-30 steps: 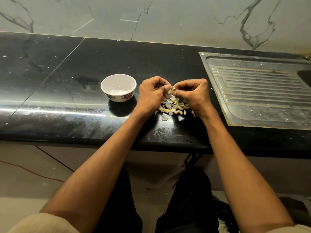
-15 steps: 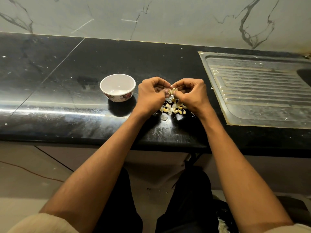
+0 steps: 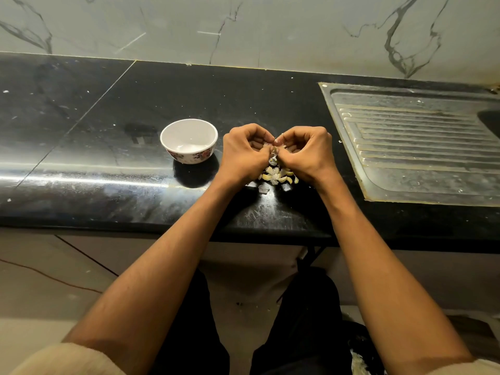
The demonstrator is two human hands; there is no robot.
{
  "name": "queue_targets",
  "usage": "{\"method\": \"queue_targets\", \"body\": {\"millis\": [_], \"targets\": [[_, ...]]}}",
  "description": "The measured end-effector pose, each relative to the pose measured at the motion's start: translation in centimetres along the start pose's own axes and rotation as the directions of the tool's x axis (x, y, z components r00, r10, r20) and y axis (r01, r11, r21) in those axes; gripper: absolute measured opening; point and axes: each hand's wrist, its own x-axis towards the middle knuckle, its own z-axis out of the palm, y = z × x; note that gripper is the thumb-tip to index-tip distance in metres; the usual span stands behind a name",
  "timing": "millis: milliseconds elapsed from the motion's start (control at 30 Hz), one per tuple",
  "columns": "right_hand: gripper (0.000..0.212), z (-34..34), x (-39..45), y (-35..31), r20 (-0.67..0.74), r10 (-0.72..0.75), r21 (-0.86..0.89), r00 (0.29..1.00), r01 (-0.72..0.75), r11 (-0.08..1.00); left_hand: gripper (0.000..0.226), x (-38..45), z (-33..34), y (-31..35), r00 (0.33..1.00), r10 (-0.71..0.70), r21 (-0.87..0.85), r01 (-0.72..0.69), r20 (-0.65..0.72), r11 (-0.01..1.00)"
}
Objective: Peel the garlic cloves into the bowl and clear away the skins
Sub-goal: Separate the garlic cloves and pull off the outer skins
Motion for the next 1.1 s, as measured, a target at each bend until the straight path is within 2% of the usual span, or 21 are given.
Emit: {"method": "queue_targets", "body": {"millis": [200,333,400,500,700,1100], "targets": [[0.006,-0.07,-0.24,-0.25,-0.003,-0.056,-0.060,0.998,0.055,0.997,0.008,0.01,0.05,0.02,0.999,0.033,0.034,-0.033,-0.006,0.999],[0.010,-0.14,-0.32,-0.30,-0.001,-0.078,-0.073,0.997,0.077,0.994,0.009,-0.04,0.02,0.08,0.999,0.036,0.039,-0.037,0.018,0.999],[0.005,-0.25,-0.30,-0.26,0.007,-0.071,-0.051,0.997,0.071,0.996,0.009,-0.06,-0.06,0.07,0.999,0.033,0.029,-0.034,0.025,0.999],[0.015,-0.31,-0.12,-0.11,-0.010,-0.039,0.046,0.999,0.039,0.998,0.006,-0.10,-0.20,0.04,1.000,0.003,-0.026,-0.003,0.016,1.000],[0.017,-0.22,-0.11,-0.21,0.043,0.020,0.235,0.999,-0.030,0.971,0.011,0.00,-0.30,0.00,1.000,-0.025,-0.052,0.025,0.004,0.998],[0.008,-0.75,-0.28,-0.34,0.055,0.016,0.185,0.998,-0.026,0.982,0.023,-0.16,-0.56,0.42,1.000,-0.021,-0.076,0.020,-0.010,0.997]]}}
